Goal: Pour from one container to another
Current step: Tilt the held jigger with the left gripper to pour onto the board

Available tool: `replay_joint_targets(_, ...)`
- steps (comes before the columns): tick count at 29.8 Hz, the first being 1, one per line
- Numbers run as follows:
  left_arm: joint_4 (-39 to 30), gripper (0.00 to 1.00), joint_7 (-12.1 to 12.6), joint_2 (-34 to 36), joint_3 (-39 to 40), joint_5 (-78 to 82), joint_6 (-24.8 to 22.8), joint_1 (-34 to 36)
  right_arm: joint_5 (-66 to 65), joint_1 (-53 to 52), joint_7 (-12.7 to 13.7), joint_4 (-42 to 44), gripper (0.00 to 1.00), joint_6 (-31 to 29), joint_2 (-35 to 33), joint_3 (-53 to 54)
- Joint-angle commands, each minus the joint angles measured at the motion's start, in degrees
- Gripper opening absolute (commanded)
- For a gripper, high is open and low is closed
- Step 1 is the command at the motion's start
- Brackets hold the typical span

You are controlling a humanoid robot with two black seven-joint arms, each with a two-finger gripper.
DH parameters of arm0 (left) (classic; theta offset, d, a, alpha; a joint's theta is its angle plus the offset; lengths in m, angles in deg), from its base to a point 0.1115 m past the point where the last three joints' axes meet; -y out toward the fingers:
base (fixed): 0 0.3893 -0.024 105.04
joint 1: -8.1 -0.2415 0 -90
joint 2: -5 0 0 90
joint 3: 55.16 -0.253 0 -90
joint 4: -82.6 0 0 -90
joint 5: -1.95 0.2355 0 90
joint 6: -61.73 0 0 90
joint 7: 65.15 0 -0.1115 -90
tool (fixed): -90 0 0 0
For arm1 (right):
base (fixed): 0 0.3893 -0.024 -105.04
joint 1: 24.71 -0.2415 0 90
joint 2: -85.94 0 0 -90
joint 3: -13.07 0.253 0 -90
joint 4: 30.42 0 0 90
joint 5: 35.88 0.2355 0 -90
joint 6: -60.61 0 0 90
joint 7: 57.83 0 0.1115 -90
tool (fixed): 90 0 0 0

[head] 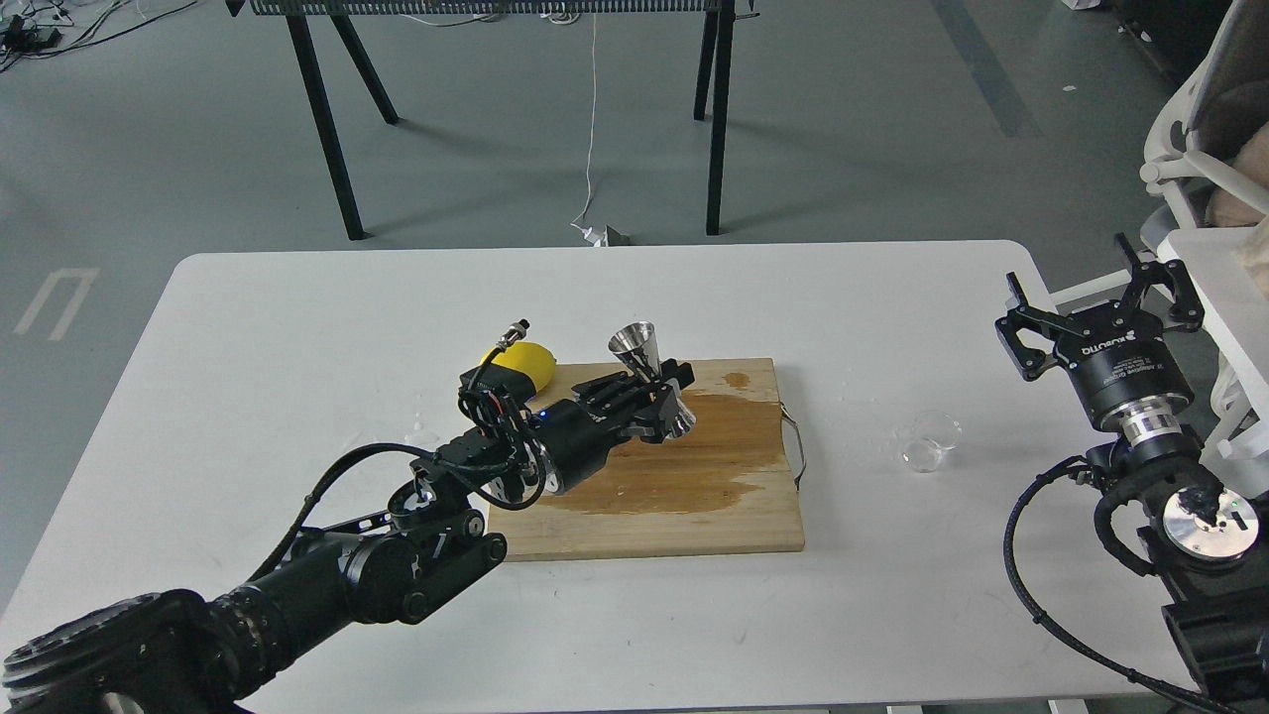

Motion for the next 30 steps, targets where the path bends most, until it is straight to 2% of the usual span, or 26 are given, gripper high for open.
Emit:
replay_joint_targets(1, 0.1, 0.14, 0.0, 0.0, 0.0, -0.7, 0.0, -0.3, 0.0, -0.1, 0.0, 0.0, 0.99, 0.0, 0.0, 0.0)
replay_joint_targets(24, 1.4, 0.25, 0.0, 0.0, -0.2, -1.2, -0.3, -0.3, 0.1, 0.2, 0.0, 0.0, 0.99, 0.0, 0.1, 0.1)
replay_joint_targets(30, 1.9, 0.26, 0.0, 0.0, -3.5, -1.9, 0.1, -0.4, 0.1, 0.2, 0.0, 0.0, 0.99, 0.0, 0.1, 0.1)
